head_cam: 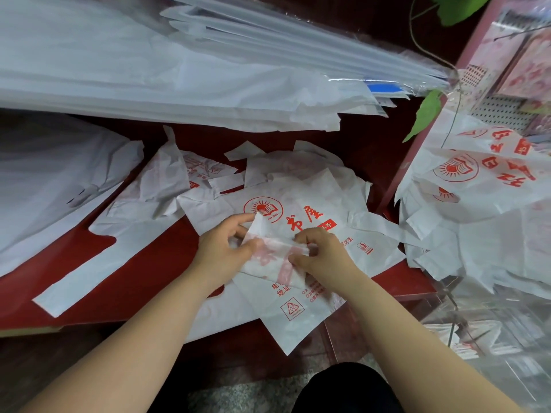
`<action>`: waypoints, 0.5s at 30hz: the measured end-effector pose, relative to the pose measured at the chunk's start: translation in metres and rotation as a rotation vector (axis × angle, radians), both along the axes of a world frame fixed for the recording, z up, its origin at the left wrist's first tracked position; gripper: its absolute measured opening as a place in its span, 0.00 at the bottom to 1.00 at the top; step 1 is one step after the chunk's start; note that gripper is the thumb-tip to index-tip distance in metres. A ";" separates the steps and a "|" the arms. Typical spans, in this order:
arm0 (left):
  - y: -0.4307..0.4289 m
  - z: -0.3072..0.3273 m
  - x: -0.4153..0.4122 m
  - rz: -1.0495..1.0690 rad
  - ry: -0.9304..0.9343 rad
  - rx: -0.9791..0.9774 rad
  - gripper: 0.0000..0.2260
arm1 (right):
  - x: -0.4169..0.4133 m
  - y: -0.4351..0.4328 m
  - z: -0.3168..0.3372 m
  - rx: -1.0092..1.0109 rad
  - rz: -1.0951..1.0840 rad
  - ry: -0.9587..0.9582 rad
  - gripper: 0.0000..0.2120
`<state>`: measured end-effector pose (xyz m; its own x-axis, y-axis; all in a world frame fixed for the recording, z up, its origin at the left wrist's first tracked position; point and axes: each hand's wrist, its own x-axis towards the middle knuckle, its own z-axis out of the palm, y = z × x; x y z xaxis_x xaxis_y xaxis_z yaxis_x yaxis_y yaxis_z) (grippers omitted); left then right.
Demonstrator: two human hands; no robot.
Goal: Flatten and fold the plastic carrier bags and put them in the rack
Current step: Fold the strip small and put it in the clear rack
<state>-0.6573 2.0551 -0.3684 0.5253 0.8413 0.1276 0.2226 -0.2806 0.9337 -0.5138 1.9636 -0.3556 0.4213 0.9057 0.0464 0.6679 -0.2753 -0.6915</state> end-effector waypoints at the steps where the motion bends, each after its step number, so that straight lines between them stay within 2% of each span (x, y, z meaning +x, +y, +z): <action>1: 0.000 0.003 -0.002 -0.005 -0.002 -0.013 0.08 | -0.001 -0.004 -0.002 0.016 0.008 0.029 0.02; 2: -0.001 0.009 -0.004 -0.009 -0.016 -0.034 0.02 | -0.002 -0.008 -0.004 0.042 0.016 0.047 0.02; 4: -0.002 0.015 -0.004 -0.013 -0.057 -0.052 0.07 | -0.005 -0.013 -0.006 0.093 0.032 0.057 0.04; 10: -0.006 0.018 -0.001 0.017 -0.055 -0.144 0.06 | -0.016 -0.024 -0.007 0.252 -0.008 0.179 0.17; 15: -0.009 0.016 -0.004 0.033 -0.039 -0.192 0.05 | -0.023 -0.029 -0.006 0.361 -0.125 0.447 0.15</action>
